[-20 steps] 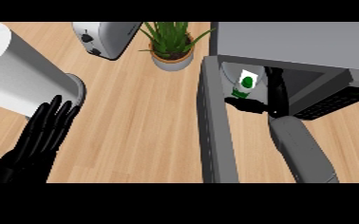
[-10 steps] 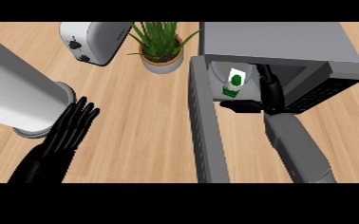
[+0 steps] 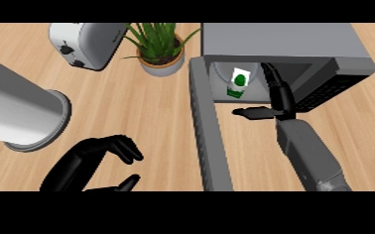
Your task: Pick up the milk, place it into the microwave and close the microwave
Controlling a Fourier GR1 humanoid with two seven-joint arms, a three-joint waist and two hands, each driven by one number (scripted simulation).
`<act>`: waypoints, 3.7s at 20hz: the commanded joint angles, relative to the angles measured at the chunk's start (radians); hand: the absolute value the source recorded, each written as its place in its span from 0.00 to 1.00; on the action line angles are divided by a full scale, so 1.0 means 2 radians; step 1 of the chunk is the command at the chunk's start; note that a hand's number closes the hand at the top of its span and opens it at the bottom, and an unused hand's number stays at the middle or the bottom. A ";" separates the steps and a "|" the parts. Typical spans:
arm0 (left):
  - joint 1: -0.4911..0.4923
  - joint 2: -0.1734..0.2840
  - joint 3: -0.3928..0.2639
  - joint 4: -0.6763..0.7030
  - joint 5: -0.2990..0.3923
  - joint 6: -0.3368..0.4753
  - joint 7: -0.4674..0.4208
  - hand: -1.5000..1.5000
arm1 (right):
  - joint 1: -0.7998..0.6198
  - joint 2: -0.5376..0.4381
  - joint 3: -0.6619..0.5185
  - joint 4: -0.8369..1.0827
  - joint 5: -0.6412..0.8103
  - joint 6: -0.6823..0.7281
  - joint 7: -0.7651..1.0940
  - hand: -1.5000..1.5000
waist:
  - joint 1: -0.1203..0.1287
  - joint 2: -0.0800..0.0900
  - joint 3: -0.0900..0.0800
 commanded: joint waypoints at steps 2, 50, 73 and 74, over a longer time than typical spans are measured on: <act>-0.024 -0.018 -0.051 0.061 -0.059 0.015 -0.019 1.00 | 0.037 -0.007 0.002 -0.011 0.006 0.027 -0.006 0.00 | -0.012 -0.001 0.000; -0.434 -0.018 -0.425 0.444 0.231 0.530 -0.120 1.00 | 0.327 -0.214 -0.034 -0.625 -0.192 0.236 0.233 0.00 | -0.103 0.013 -0.002; -0.541 -0.019 -0.310 0.548 0.399 0.541 -0.199 1.00 | 0.283 -0.248 -0.054 -0.653 -0.292 0.260 0.286 0.00 | -0.159 0.037 -0.002; -0.545 -0.019 -0.313 0.546 0.403 0.539 -0.200 1.00 | 0.276 -0.249 -0.055 -0.652 -0.297 0.258 0.289 0.00 | -0.159 0.038 -0.002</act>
